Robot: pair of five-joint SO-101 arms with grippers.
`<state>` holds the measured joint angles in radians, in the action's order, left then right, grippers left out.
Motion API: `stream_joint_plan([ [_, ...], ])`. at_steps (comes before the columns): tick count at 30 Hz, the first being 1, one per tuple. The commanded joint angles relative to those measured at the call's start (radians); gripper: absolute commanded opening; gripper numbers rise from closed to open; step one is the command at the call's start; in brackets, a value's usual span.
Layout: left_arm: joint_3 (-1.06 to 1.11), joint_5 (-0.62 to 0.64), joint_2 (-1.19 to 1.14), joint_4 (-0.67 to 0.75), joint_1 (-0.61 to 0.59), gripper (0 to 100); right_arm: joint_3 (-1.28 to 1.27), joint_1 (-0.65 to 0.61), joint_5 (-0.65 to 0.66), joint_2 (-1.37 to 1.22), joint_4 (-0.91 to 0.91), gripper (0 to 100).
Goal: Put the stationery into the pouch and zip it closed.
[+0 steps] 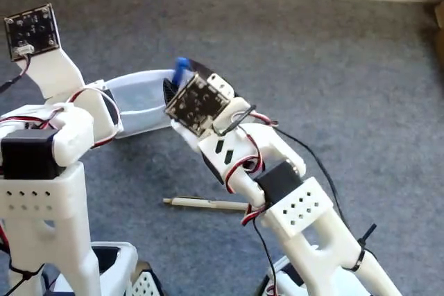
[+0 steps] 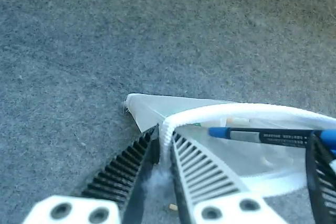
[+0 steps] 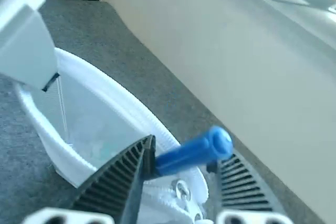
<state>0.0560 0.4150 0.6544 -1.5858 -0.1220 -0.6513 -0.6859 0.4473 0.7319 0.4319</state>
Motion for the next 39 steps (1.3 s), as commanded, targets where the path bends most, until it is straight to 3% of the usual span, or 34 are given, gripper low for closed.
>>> stream_joint_plan([
  [1, -0.01, 0.003, 0.01, 0.006, 0.008, 1, 0.108, 0.004, -0.071, 0.015, 0.116, 18.0],
  [10, -0.01, 0.003, 0.01, 0.005, 0.008, 1, 0.265, 0.002, -0.087, 0.016, 0.3, 18.0],
  [15, -0.01, 0.003, 0.01, 0.005, 0.008, 1, 0.36, 0.002, -0.206, 0.013, 0.403, 18.2],
  [25, -0.01, 0.003, 0.01, 0.005, 0.008, 1, 0.579, 0.002, -0.298, 0.013, 0.611, 18.3],
  [31, -0.01, 0.003, 0.01, 0.005, 0.008, 1, 0.631, 0.004, -0.353, 0.002, 0.633, 17.8],
  [37, -0.01, 0.003, 0.01, 0.003, 0.008, 1, 0.63, 0.004, -0.422, -0.147, 0.553, 1.3],
  [39, -0.01, 0.003, 0.01, 0.003, 0.008, 1, 0.63, 0.001, -0.427, -0.203, 0.542, 0.3],
])
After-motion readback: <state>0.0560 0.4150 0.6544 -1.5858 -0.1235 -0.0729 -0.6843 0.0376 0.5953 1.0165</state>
